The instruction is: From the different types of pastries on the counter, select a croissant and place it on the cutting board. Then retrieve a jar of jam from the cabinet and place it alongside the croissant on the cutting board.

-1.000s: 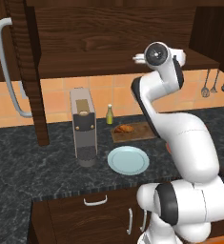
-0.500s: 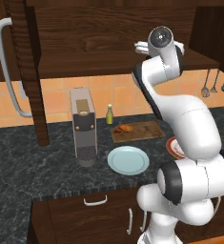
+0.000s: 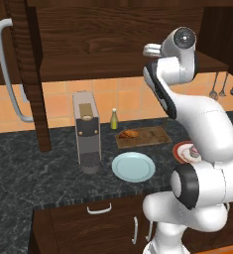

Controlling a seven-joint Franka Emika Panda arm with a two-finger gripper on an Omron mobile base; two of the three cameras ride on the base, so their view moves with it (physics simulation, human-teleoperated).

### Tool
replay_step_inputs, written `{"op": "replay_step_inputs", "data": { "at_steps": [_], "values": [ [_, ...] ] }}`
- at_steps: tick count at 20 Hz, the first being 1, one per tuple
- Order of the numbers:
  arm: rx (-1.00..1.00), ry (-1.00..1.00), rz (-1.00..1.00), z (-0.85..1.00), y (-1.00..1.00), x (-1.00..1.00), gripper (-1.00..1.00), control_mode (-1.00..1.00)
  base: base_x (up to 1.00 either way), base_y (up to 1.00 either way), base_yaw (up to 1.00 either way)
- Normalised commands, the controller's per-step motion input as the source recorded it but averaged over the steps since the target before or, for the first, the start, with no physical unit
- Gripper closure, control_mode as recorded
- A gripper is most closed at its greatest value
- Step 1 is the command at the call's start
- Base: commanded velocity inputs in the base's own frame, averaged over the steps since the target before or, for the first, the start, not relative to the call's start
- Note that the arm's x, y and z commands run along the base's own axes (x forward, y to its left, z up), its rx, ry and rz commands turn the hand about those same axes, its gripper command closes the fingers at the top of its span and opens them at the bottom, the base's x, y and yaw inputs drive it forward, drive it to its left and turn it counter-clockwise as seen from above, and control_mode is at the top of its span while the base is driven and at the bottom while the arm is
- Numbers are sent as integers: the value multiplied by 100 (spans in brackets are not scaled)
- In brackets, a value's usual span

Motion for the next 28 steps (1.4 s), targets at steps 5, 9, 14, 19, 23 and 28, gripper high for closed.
{"op": "replay_step_inputs", "data": {
  "at_steps": [5,9,14,19,23,28],
  "values": [
    [0,7,0,1,0,35,-100,-100,0,0,0],
    [0,27,0,1,0,66,-100,-100,0,0,0],
    [0,10,3,10,0,41,-100,-100,0,0,0],
    [-3,0,8,-10,0,14,-100,-100,0,0,0],
    [-7,-6,7,-14,0,0,-100,-100,0,0,0],
    [-6,-7,3,-21,0,0,-100,-100,0,0,0]
  ]
}}
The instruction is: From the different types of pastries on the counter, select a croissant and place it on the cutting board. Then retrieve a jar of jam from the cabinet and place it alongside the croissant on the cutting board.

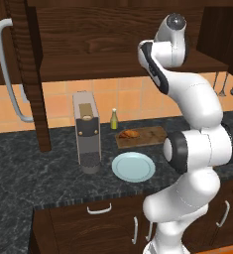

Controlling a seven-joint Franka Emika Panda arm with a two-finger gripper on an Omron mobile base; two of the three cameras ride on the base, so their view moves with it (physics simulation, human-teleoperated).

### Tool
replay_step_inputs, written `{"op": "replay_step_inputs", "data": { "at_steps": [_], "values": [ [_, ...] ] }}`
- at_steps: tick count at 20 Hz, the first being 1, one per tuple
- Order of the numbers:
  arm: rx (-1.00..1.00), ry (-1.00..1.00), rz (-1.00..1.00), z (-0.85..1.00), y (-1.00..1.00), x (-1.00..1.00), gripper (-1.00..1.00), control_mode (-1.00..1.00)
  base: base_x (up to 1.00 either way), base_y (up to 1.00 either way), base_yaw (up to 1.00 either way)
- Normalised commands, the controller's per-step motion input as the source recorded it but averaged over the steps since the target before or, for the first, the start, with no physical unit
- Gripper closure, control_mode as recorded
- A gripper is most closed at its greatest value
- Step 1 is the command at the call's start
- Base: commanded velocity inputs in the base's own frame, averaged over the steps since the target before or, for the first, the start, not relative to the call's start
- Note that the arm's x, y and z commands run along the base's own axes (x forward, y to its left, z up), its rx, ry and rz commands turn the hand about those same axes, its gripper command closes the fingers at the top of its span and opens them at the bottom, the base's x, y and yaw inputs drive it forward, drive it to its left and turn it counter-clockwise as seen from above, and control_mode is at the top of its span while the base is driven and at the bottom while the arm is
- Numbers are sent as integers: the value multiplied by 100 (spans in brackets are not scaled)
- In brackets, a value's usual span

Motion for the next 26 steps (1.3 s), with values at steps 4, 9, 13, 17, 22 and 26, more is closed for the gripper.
{"op": "replay_step_inputs", "data": {
  "at_steps": [4,9,13,17,22,26],
  "values": [
    [0,0,0,-38,-1,0,-100,-100,0,0,0],
    [0,0,-3,1,0,17,-100,-100,0,0,0],
    [0,0,-2,0,-4,10,-100,-100,0,0,0],
    [0,1,-4,6,-10,30,-100,-100,0,0,0],
    [0,0,-2,-1,-11,48,-100,-100,0,0,0],
    [0,3,-1,-10,-3,50,-100,-100,0,0,0]
  ]
}}
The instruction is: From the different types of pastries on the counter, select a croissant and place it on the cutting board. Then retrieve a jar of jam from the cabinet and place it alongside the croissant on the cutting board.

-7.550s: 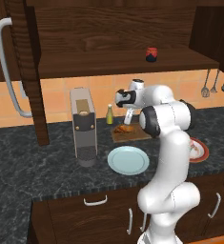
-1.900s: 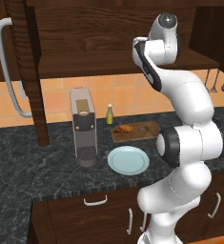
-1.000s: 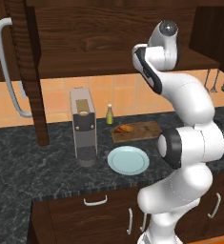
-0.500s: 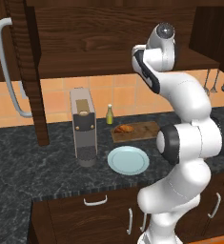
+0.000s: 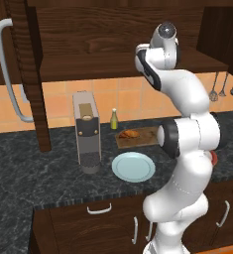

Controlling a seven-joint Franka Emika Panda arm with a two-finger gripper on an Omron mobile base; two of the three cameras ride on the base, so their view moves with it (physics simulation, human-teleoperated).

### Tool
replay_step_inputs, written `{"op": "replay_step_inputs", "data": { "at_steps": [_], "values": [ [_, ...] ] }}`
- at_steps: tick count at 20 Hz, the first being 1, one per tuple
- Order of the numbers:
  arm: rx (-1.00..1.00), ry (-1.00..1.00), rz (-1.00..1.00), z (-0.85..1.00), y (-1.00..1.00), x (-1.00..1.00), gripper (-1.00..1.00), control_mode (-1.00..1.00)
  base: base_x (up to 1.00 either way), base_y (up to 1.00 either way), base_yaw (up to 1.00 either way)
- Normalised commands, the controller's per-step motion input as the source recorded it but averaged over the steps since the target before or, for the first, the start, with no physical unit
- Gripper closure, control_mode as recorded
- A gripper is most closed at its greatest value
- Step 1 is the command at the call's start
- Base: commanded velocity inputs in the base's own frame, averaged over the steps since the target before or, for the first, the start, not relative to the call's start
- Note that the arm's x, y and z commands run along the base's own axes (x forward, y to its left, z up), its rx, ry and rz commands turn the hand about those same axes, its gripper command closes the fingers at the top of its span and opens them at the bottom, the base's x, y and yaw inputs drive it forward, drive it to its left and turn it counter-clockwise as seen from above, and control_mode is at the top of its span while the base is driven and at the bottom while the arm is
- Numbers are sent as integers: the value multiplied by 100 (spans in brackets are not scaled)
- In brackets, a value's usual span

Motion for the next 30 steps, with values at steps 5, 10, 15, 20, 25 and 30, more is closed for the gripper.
{"op": "replay_step_inputs", "data": {
  "at_steps": [5,10,15,20,25,30],
  "values": [
    [0,5,0,-40,0,32,100,-100,0,0,0],
    [0,7,0,-70,0,21,100,-100,0,0,0],
    [0,3,0,-63,-3,14,100,-100,0,0,0],
    [0,-1,0,-49,0,14,100,-100,0,0,0],
    [0,-12,0,-34,0,0,100,-100,0,0,0],
    [1,-34,0,-64,-6,-4,100,-100,0,0,0]
  ]
}}
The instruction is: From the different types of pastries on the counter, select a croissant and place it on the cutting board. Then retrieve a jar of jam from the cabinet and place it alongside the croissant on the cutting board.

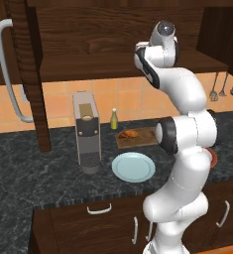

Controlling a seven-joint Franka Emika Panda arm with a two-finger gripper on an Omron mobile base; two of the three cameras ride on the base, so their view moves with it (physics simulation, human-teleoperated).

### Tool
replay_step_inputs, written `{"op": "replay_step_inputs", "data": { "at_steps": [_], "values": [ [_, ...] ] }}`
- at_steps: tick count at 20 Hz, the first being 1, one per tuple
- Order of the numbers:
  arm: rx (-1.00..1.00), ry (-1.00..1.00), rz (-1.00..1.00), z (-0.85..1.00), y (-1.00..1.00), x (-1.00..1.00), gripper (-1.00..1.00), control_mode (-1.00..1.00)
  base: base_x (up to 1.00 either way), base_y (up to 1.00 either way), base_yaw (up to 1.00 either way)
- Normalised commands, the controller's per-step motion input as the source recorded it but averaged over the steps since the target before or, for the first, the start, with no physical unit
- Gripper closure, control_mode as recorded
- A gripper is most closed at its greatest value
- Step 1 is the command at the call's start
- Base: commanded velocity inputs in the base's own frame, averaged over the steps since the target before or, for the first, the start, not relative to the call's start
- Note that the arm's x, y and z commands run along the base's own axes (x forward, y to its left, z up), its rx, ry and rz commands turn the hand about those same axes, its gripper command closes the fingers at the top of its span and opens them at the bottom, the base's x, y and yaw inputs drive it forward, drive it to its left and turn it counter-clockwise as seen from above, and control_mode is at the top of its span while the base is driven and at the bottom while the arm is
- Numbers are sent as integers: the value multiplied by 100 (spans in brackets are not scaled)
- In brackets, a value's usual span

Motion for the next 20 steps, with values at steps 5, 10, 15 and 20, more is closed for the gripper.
{"op": "replay_step_inputs", "data": {
  "at_steps": [5,10,15,20],
  "values": [
    [1,-50,0,5,-32,-87,100,-100,0,0,0],
    [0,-33,1,28,-10,-100,100,-100,0,0,0],
    [-7,-2,5,38,43,-59,100,-100,0,0,0],
    [-2,3,0,0,2,-38,100,-100,0,0,0]
  ]
}}
